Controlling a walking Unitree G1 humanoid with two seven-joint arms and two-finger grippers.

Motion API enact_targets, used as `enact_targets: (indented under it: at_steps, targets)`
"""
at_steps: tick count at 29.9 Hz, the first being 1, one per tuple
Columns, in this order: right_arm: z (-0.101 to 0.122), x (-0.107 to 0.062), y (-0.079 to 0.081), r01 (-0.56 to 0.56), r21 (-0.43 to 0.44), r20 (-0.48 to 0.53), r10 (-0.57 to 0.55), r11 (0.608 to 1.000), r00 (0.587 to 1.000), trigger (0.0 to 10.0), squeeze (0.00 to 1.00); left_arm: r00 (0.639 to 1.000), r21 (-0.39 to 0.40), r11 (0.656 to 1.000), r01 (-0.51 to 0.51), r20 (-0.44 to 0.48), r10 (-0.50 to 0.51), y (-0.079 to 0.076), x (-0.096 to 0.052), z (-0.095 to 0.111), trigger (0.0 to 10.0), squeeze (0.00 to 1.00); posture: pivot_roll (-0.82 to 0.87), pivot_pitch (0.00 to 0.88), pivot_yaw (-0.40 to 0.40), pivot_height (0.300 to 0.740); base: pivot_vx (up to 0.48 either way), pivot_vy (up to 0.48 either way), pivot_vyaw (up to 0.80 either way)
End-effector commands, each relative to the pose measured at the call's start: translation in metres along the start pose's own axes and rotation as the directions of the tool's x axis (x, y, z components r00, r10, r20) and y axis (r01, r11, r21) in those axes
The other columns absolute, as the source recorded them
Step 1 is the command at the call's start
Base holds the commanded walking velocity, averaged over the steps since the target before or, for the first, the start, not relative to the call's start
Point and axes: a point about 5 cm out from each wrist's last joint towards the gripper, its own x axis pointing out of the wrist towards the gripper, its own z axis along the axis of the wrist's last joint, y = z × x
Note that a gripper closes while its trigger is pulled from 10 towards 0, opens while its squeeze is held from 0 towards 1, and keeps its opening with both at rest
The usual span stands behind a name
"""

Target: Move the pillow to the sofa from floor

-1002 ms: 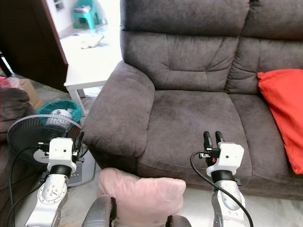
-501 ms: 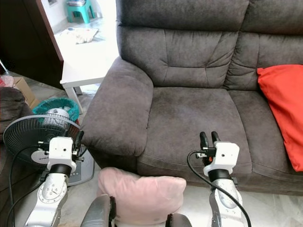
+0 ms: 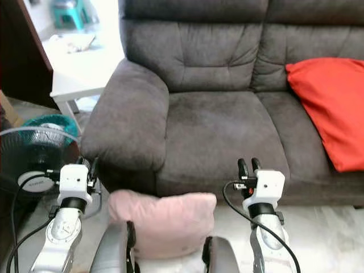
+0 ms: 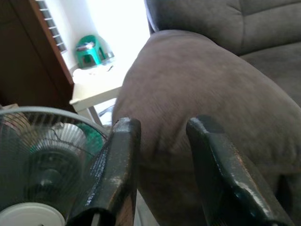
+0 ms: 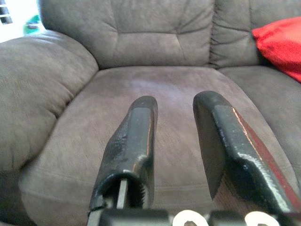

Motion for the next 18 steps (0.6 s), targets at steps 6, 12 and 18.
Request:
enact_targets:
  at_steps: [6, 12, 18]
  targets:
    - [0.0028, 0.0005, -0.0006, 0.002, -0.013, 0.006, -0.002, 1.0, 1.0, 10.0, 0.0, 1.0, 0.003, 1.0, 0.012, 0.005, -0.012, -0.003, 0.0024, 0.0024, 10.0, 0.0, 0.06, 0.074, -0.011, 0.537, 0.0, 0.0, 0.0]
    - [0.0029, 0.0001, -0.0009, 0.003, -0.011, 0.007, -0.003, 1.0, 1.0, 10.0, 0.0, 1.0, -0.004, 1.0, 0.022, 0.007, -0.022, -0.0045, 0.0022, 0.0034, 10.0, 0.0, 0.06, 0.079, -0.009, 0.537, 0.0, 0.0, 0.0]
    - [0.0025, -0.0002, 0.0, -0.003, -0.033, 0.003, 0.003, 0.999, 1.0, 10.0, 0.0, 1.0, -0.006, 1.0, 0.025, 0.004, -0.025, -0.0044, 0.0027, 0.0032, 10.0, 0.0, 0.06, 0.083, -0.008, 0.537, 0.0, 0.0, 0.0]
